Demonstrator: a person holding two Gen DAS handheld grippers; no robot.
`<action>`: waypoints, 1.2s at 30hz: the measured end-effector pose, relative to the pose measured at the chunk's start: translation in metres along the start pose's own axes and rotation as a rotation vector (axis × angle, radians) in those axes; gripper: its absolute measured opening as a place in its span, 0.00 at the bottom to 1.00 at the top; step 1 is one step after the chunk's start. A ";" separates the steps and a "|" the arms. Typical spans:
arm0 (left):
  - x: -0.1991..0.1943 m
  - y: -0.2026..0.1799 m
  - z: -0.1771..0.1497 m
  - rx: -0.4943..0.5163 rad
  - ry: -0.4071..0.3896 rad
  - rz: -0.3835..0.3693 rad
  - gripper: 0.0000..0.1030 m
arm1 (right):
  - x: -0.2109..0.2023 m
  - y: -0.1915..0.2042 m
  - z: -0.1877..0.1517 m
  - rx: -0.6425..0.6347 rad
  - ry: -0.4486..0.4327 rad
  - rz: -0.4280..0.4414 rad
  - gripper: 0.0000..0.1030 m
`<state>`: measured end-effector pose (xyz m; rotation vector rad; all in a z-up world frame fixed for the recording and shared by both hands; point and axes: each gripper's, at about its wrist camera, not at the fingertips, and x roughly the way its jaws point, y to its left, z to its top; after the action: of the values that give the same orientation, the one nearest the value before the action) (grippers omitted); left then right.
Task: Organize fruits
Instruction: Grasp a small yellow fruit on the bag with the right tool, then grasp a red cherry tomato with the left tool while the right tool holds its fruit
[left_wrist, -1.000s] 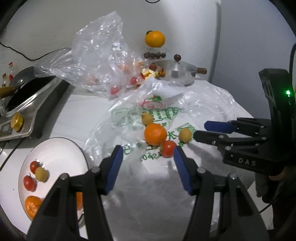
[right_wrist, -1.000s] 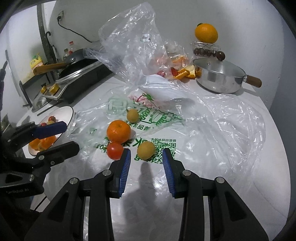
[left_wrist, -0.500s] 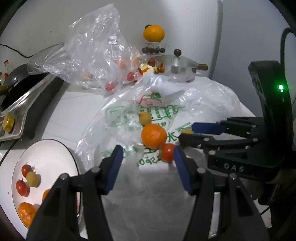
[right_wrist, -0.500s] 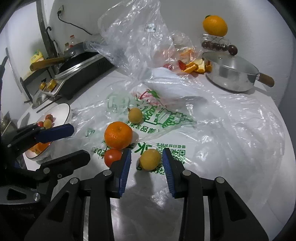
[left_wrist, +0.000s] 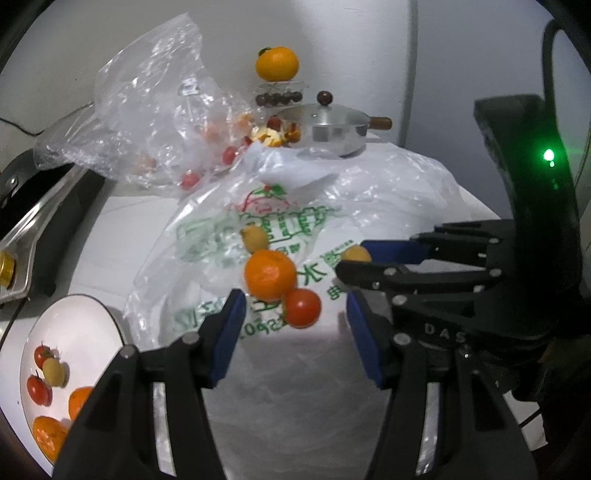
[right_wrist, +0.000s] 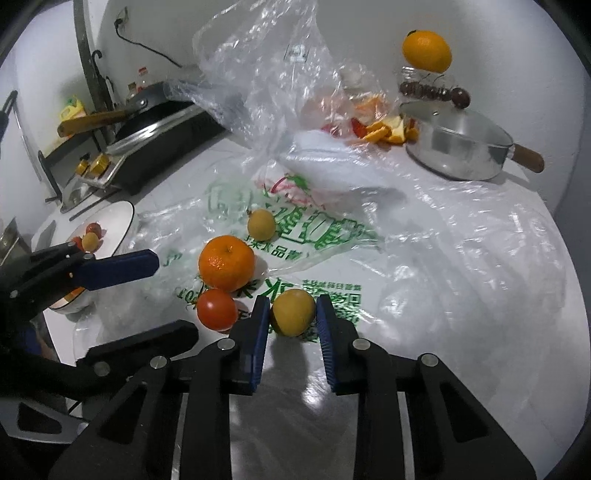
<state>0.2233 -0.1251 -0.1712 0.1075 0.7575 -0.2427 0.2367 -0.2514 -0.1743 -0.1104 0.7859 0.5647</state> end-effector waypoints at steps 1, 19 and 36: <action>0.000 -0.001 0.001 0.006 -0.003 -0.002 0.56 | -0.002 -0.002 0.000 0.004 -0.006 -0.001 0.27; 0.043 0.001 -0.003 -0.065 0.123 -0.008 0.56 | -0.021 -0.031 -0.014 0.074 -0.056 0.027 0.27; 0.043 0.004 -0.004 -0.077 0.120 -0.036 0.28 | -0.020 -0.032 -0.014 0.078 -0.052 0.018 0.27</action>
<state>0.2518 -0.1278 -0.2043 0.0357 0.8874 -0.2428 0.2327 -0.2915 -0.1735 -0.0163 0.7580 0.5512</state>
